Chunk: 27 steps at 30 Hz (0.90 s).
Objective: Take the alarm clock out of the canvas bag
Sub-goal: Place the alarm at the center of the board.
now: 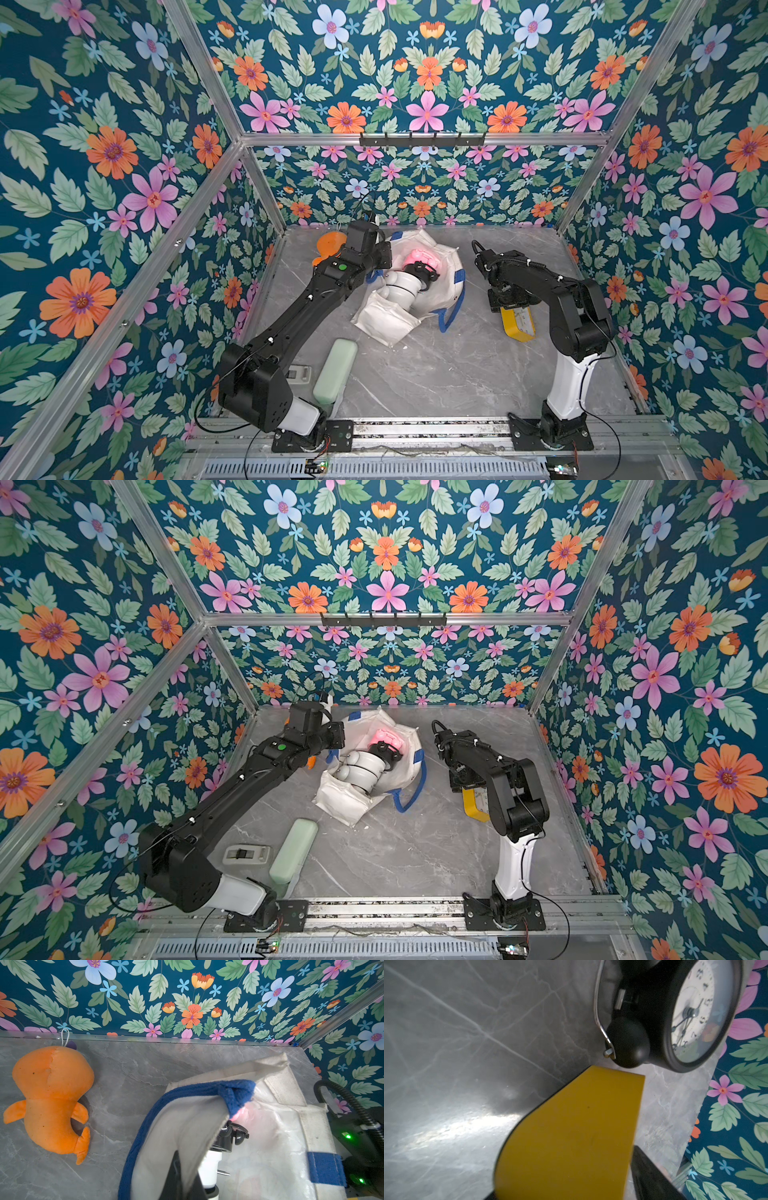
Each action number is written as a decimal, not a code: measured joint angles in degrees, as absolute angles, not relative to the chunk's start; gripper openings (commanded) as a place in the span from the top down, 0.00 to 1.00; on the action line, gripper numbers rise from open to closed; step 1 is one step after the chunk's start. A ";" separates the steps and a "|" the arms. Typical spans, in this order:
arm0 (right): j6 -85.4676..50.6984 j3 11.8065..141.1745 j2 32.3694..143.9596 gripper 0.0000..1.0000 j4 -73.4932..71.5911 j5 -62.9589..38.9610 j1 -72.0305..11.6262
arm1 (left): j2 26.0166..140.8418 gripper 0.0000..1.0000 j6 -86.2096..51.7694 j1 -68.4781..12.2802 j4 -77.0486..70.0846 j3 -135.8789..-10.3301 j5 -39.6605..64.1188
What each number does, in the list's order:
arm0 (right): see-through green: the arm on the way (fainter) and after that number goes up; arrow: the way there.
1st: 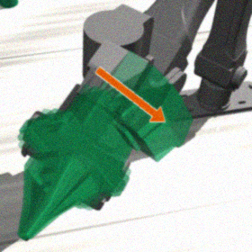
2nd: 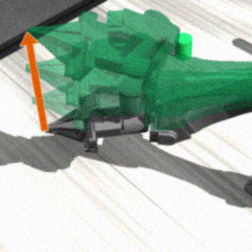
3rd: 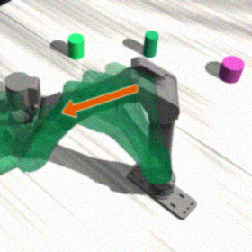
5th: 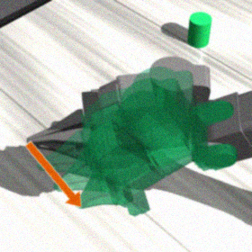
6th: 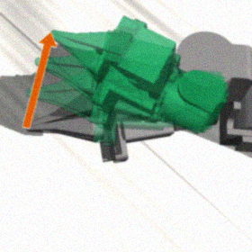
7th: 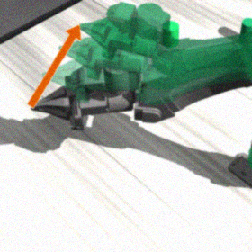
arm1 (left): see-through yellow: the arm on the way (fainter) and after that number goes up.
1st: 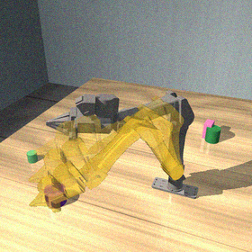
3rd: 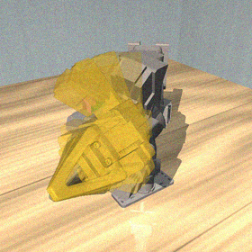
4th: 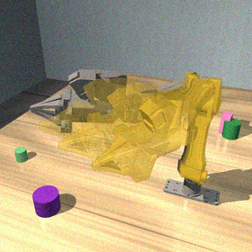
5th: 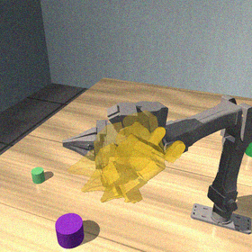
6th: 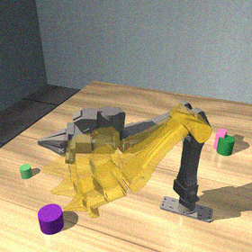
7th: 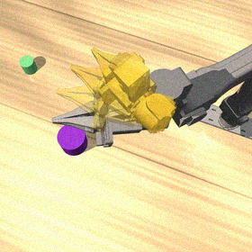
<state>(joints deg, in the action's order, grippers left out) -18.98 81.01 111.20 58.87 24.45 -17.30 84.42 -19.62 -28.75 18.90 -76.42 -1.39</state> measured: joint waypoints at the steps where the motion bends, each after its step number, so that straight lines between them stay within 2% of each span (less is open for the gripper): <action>1: -19.11 80.93 111.07 0.28 58.83 24.16 -17.32 | 84.38 1.00 -19.62 -28.75 18.90 -76.36 -1.39; 11: -19.94 79.83 110.28 0.25 58.48 22.74 -17.63 | 83.83 1.00 -19.62 -28.71 18.92 -75.77 -1.34; 27: -20.99 76.18 110.21 0.14 57.19 23.83 -17.41 | 84.73 1.00 -20.64 -28.64 18.94 -75.57 0.40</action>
<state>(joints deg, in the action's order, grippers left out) -20.99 76.18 110.21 57.19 23.83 -17.41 84.73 -20.64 -28.64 18.94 -75.57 0.40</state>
